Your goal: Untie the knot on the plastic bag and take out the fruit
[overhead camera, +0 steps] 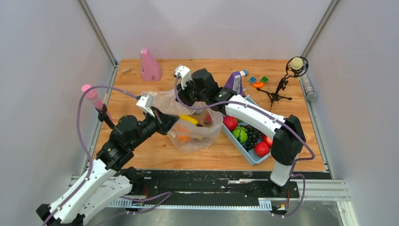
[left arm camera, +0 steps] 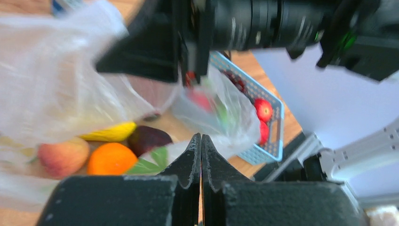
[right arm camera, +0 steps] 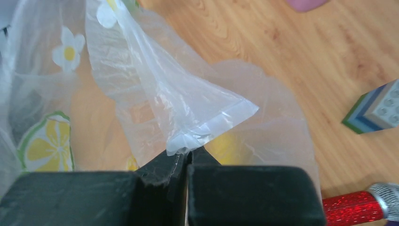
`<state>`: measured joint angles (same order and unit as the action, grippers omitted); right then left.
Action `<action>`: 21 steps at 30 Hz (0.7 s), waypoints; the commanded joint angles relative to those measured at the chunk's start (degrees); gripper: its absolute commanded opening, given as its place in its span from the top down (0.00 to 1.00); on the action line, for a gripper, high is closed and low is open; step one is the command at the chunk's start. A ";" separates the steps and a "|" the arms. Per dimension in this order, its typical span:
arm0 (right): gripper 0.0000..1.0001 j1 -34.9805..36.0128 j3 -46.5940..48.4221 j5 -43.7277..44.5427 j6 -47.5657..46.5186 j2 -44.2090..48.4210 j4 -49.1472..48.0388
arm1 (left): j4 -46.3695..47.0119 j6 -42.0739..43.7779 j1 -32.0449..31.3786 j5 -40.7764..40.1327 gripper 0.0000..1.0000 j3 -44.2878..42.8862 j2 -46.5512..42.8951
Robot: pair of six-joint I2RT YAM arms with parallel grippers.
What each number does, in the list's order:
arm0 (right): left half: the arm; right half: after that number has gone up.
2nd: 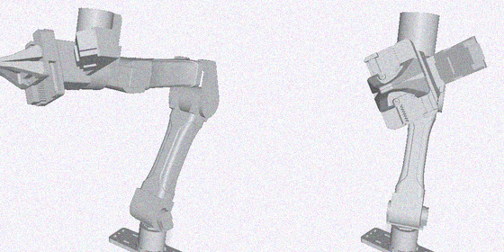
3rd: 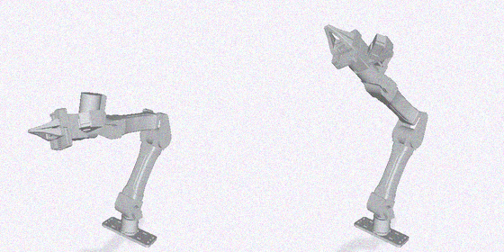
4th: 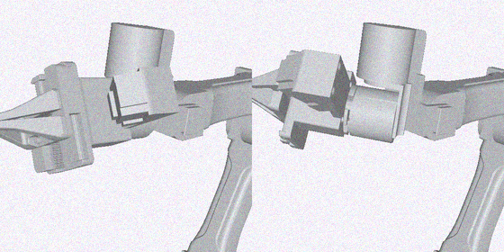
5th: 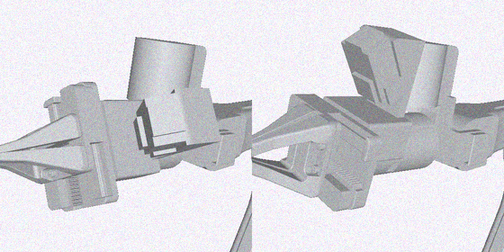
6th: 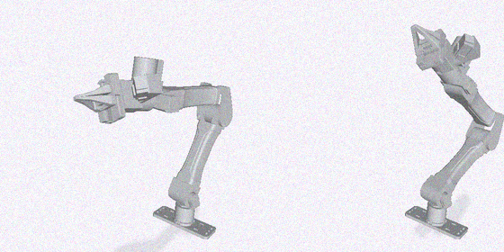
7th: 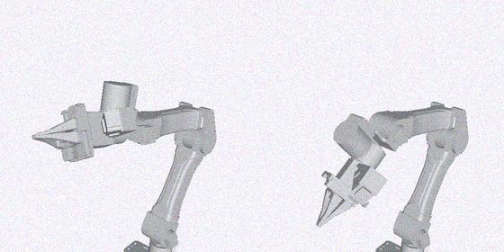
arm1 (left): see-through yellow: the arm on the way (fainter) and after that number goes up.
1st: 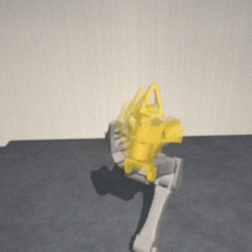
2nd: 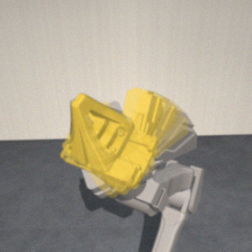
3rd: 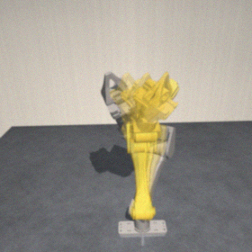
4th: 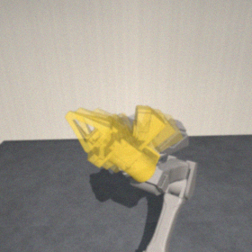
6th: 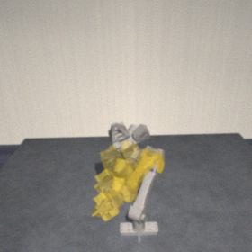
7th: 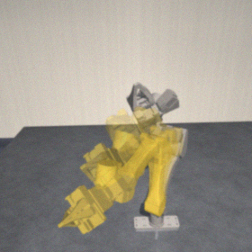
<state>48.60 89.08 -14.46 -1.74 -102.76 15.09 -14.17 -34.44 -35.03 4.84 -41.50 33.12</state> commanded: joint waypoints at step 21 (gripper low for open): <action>1.00 -2.69 8.40 10.61 -1.41 7.61 4.47 | 0.80 -7.55 -11.02 -16.47 1.00 20.64 0.08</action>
<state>46.63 94.17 -8.29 -1.83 -97.38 20.64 -12.19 -38.57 -45.69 -10.07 -23.27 35.53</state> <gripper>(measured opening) 0.011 0.006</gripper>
